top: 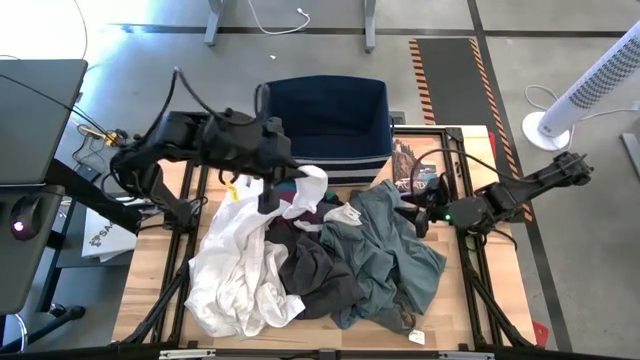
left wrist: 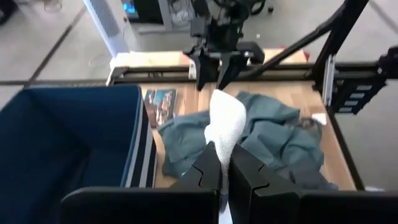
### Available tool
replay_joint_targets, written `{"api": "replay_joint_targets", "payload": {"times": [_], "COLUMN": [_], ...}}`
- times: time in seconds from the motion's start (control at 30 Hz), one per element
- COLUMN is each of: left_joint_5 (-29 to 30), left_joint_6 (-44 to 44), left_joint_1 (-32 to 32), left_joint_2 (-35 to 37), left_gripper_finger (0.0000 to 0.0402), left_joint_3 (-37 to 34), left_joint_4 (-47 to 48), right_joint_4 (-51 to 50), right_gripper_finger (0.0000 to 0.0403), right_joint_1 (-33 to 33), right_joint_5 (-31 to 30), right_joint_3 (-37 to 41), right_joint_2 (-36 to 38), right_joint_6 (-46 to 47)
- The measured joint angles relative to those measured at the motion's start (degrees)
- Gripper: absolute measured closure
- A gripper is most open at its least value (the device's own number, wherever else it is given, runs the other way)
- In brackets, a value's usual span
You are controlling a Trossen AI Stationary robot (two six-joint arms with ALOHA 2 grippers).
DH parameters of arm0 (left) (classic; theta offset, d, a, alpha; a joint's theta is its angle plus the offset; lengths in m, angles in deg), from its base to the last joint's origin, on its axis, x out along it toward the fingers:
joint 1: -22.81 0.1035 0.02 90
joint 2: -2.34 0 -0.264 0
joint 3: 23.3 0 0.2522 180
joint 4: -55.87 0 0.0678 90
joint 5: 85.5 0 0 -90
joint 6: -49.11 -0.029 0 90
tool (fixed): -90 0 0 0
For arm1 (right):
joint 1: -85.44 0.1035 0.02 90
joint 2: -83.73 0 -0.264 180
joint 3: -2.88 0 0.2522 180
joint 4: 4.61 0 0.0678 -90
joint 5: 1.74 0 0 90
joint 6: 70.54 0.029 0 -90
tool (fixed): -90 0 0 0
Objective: Sort clothes
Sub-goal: Put the white sock into the blue laundry bin
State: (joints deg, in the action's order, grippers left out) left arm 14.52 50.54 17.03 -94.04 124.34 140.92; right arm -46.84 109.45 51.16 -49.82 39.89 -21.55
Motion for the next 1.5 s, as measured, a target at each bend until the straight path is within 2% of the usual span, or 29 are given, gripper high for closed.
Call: {"api": "replay_joint_targets", "payload": {"times": [0.3, 0.47, 0.67, 0.8, 1.07, 1.33, 1.43, 1.5], "left_joint_5": [-1.05, -5.31, -6.72, -6.42, -7.16, -2.43, -3.3, -6.2], "left_joint_6": [-4.1, -6.39, -7.28, -8.43, -7.61, -7.61, -7.53, -7.51], "left_joint_1": [0.57, 2.94, 4.72, 5.12, 5.81, 6.77, 7.52, 7.76], "left_joint_2": [-6.79, -9.8, -11.08, -10.01, -5.73, -2.53, -1.98, -1.77], "left_gripper_finger": [0.0401, 0.0401, 0.0401, 0.0401, 0.0401, 0.0401, 0.0401, 0.0401], "left_joint_3": [-0.09, -0.09, -0.09, -0.09, -0.09, -0.02, -0.04, -0.04], "left_joint_4": [1.2, 0.74, -0.57, -2.37, -7.04, -8.27, -8.2, -8.18], "right_joint_4": [0.33, 2.31, 4.33, 5.23, 7.0, 7.9, 8.02, 8.04], "right_gripper_finger": [0.0163, 0.0163, 0.0163, 0.0163, 0.0163, 0.0163, 0.0163, 0.0163], "right_joint_1": [0.0, 0.02, 0.17, 1.37, 4.24, 4.28, 4.28, 4.28], "right_joint_5": [1.11, 3.46, 4.83, 5.0, 0.55, -1.12, -1.97, -2.1], "right_joint_3": [0.0, 0.0, 0.0, 0.0, 0.0, 0.0, 0.0, 0.0], "right_joint_2": [-3.54, -4.94, -6.14, -6.15, -6.64, -6.81, -7.13, -7.4], "right_joint_6": [2.04, 2.06, 1.99, 2.17, 4.1, 5.09, 5.14, 5.16]}}
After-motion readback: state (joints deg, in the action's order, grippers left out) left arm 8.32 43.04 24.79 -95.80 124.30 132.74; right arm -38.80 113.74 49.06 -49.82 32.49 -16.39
